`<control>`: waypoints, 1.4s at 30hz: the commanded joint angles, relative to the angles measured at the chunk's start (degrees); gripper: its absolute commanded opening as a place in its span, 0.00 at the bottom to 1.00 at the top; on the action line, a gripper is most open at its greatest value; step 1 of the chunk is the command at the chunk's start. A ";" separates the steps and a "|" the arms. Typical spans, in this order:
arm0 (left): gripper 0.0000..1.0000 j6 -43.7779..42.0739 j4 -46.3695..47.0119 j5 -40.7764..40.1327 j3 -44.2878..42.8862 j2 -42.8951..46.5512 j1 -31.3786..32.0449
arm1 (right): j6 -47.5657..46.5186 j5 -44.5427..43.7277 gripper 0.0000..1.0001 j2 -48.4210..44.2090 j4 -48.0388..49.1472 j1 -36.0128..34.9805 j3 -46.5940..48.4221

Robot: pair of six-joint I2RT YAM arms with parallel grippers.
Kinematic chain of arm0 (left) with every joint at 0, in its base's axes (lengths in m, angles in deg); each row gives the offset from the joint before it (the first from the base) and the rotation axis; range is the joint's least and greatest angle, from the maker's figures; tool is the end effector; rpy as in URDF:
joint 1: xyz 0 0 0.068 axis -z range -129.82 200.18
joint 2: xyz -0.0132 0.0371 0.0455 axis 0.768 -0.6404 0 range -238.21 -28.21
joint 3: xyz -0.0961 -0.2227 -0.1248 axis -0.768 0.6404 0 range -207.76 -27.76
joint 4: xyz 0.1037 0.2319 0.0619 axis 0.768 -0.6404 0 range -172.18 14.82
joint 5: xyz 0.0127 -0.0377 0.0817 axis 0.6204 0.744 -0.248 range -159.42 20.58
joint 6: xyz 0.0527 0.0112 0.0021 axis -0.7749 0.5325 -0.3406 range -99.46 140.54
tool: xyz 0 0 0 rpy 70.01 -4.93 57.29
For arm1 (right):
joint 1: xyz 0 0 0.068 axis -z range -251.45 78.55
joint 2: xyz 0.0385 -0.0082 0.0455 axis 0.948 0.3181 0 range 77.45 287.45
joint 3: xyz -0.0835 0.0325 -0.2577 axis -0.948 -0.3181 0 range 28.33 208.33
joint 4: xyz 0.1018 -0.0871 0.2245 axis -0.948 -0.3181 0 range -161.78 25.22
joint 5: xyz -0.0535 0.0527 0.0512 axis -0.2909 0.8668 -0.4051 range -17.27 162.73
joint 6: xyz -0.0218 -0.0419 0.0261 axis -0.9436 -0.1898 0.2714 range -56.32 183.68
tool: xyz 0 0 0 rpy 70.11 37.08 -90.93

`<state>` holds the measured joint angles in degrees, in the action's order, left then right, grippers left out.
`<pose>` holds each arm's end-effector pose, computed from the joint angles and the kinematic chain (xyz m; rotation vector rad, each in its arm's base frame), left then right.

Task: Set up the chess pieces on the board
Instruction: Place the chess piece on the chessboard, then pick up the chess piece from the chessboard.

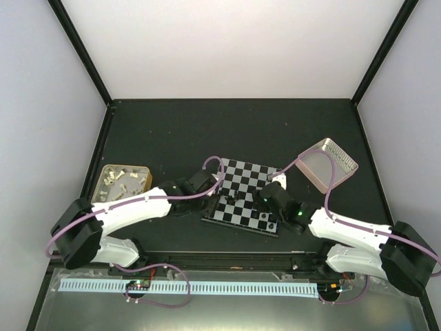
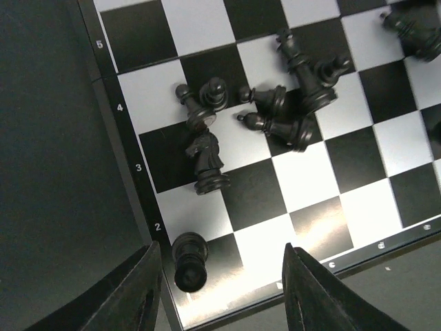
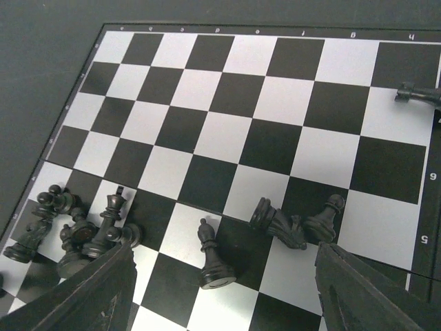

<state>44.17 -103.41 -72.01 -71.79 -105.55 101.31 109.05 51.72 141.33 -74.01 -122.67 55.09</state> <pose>0.1594 -0.1951 0.1903 0.6259 2.6227 -0.3667 0.1411 0.1551 0.1730 0.0543 2.3482 0.4114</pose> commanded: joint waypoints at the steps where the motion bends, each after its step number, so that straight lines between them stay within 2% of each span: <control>1: 0.51 1.99 -2.70 -1.03 -3.57 2.86 0.37 | 0.93 -1.64 0.72 -2.74 -0.05 0.33 1.27; 6: 0.49 4.05 -5.81 -3.14 -5.29 1.97 -0.17 | 0.94 -1.70 0.73 -4.64 -0.55 0.44 1.19; 12: 0.41 5.44 -8.89 -1.47 -6.88 -1.83 -0.64 | 1.02 -1.23 0.73 -4.57 -0.69 0.49 1.14; 19: 0.37 5.53 -10.80 -0.56 -7.78 -5.41 -0.89 | 1.13 -0.78 0.73 -3.83 -0.66 0.56 1.27; 27: 0.13 4.42 -10.48 0.19 -8.56 -6.73 -0.94 | 1.13 -1.11 0.73 -4.22 -1.01 0.65 1.28; 30: 0.07 4.06 -10.57 1.53 -8.94 -6.19 -0.82 | 1.17 -1.73 0.73 -4.74 -1.29 0.60 1.14; 36: 0.06 5.37 -8.82 7.06 -8.51 -4.58 1.17 | 3.51 -5.18 0.73 -6.78 -2.86 0.61 0.15; 42: 0.06 5.27 -8.25 8.45 -10.80 -5.68 4.67 | 7.51 -9.61 0.73 -10.72 -4.21 0.60 -2.32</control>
<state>49.11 -112.77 -66.15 -79.13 -111.56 104.00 113.05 47.52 133.30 -77.29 -122.41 54.44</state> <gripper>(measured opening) 0.100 0.725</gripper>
